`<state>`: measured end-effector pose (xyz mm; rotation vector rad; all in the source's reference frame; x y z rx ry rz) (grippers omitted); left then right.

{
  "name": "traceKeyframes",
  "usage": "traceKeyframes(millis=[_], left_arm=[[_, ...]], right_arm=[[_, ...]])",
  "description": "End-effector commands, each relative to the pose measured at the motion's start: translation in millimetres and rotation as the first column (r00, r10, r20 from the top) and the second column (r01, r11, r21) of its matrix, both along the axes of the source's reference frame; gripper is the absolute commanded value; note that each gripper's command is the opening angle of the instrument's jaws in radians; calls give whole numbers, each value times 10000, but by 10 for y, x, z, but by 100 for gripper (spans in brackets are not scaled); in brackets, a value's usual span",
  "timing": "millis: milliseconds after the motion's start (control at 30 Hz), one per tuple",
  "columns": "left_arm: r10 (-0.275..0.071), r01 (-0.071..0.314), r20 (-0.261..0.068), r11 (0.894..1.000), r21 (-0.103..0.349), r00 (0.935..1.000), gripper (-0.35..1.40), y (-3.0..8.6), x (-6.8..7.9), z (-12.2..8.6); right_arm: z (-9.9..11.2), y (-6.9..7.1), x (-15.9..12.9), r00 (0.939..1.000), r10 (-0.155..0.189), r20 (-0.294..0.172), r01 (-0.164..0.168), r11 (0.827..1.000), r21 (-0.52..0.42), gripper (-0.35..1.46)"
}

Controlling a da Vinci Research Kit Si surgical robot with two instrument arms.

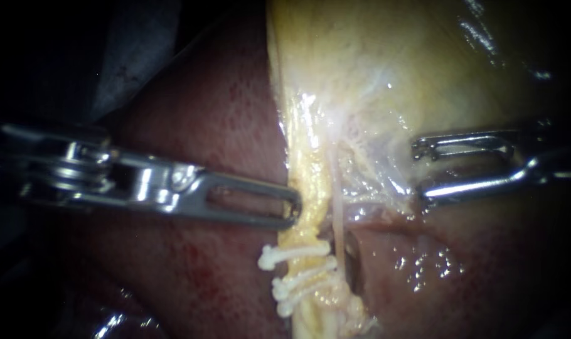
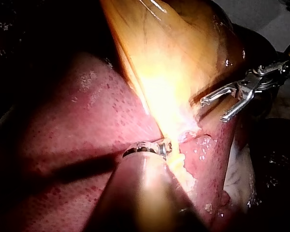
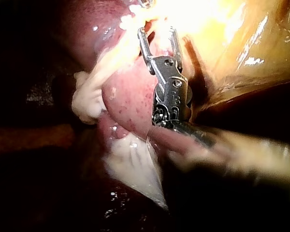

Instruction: Going back third clip left tube

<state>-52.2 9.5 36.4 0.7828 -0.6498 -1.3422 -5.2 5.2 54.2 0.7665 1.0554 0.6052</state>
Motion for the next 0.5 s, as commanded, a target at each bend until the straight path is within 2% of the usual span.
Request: traceKeyframes(millis=[33, 200, 500], left_arm=[[27, -27, -23, 10000, -16, 10000, -35, -2, -4, 4], [101, -101, -35, 9999, -31, 9999, -35, -5, -12, 13], [146, -146, -8, 9999, -28, 9999, -35, -2, -7, 16]], right_arm=[[0, 0, 0, 10000, 3, 1, -3, 10000, 0, 45], [-2, 0, 0, 10000, 3, 1, -3, 10000, 13, 45], [-3, 1, 0, 10000, 3, 1, -3, 10000, 18, 44]])
